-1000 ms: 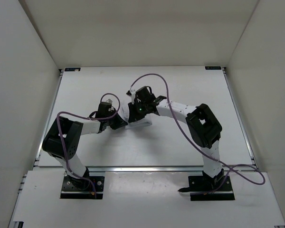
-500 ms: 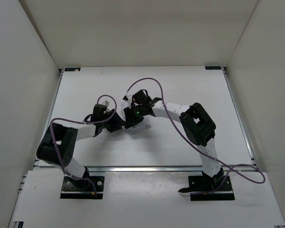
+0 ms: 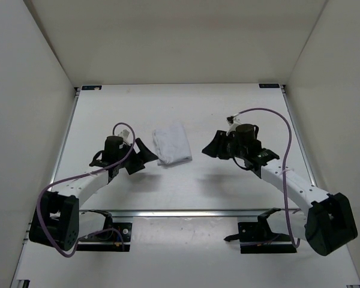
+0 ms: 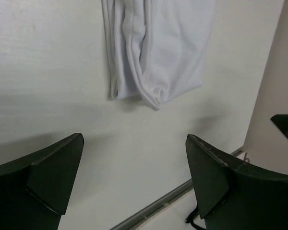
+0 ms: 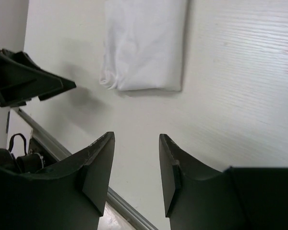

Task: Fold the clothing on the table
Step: Fold the skirt

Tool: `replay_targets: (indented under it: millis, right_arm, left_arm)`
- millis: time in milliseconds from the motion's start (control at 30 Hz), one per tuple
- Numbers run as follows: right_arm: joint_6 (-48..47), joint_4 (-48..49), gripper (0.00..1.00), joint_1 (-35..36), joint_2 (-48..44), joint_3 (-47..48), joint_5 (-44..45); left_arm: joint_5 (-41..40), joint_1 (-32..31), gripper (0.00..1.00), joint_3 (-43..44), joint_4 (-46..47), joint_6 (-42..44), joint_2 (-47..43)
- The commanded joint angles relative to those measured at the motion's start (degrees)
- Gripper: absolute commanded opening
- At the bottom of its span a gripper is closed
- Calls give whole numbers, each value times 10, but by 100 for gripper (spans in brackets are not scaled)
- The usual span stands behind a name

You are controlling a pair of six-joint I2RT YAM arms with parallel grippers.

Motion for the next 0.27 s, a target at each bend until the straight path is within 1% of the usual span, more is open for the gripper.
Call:
replay_targets:
  millis: [0,133,200,233]
  right_arm:
    - [16,-6,39,-16,-39,-13,28]
    - [14,-18,39,-21,-69,-21,39]
    - [15,-17,39,-14,-69,-21,38]
    - [12,-22,39,-2,-60,-15,50]
  left_arm:
    - [23,-25,98,22,-74,14,13]
    - [31,-66,98,7,-46,20,-11]
    - [9,-80,98,29,-90,44,-21]
    - [0,-79,99,57,-126,67,-22]
